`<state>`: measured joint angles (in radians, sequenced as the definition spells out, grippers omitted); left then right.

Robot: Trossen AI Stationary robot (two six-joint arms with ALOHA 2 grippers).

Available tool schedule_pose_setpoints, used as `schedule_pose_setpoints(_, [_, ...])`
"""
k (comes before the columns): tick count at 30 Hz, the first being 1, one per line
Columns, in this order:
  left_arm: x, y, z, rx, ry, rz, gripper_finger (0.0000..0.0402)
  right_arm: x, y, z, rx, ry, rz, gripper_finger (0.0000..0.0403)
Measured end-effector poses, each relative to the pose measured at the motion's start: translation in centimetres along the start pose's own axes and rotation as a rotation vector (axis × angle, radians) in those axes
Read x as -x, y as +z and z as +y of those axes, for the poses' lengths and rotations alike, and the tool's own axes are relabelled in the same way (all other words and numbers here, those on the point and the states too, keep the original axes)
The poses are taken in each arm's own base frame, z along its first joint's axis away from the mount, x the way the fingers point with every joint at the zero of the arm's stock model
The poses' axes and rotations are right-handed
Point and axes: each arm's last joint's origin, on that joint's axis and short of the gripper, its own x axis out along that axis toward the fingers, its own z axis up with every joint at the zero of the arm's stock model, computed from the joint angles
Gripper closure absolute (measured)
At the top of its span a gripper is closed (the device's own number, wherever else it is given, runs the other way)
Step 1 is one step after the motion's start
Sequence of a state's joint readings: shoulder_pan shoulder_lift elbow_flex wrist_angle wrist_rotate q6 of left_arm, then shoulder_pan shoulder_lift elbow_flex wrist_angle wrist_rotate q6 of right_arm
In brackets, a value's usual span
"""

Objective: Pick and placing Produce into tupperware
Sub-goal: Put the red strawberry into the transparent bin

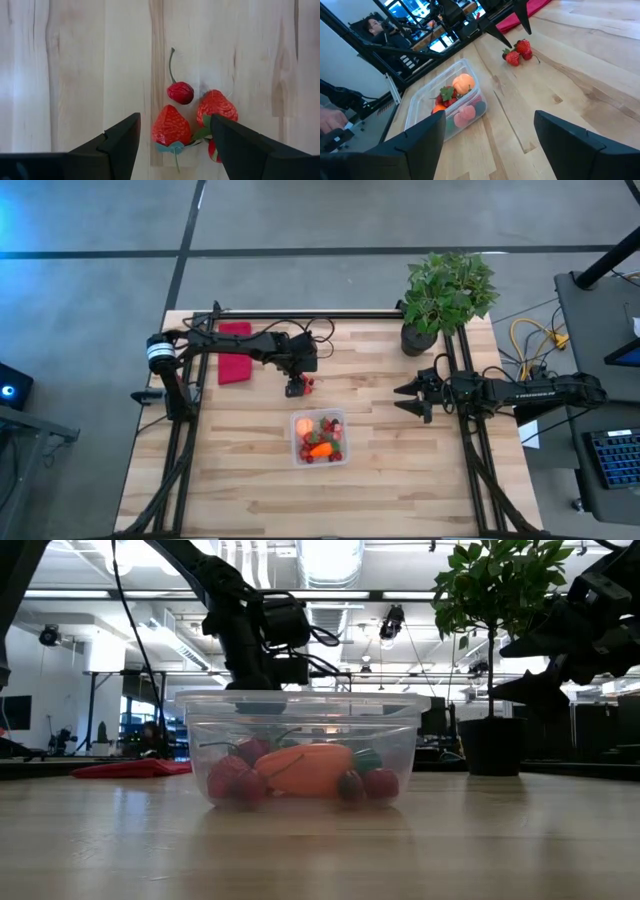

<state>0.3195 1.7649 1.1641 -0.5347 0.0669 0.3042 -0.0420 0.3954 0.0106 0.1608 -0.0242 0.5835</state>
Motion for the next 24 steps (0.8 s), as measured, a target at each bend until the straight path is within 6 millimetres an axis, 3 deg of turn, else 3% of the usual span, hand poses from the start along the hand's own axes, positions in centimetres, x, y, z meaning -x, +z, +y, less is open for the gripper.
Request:
schedule_pose_setpoints(15, [-0.2, -0.5, 0.1, -0.085, -0.003, 0.017, 0.0176, 0.0, 0.0, 0.0, 0.0, 0.001, 0.0, 0.011])
schedule_pose_setpoints(24, [-2.2, -1.4, 0.9, -0.064, -0.014, 0.086, 0.0176, 0.0, 0.0, 0.0, 0.0, 0.0, 0.0, 0.0109])
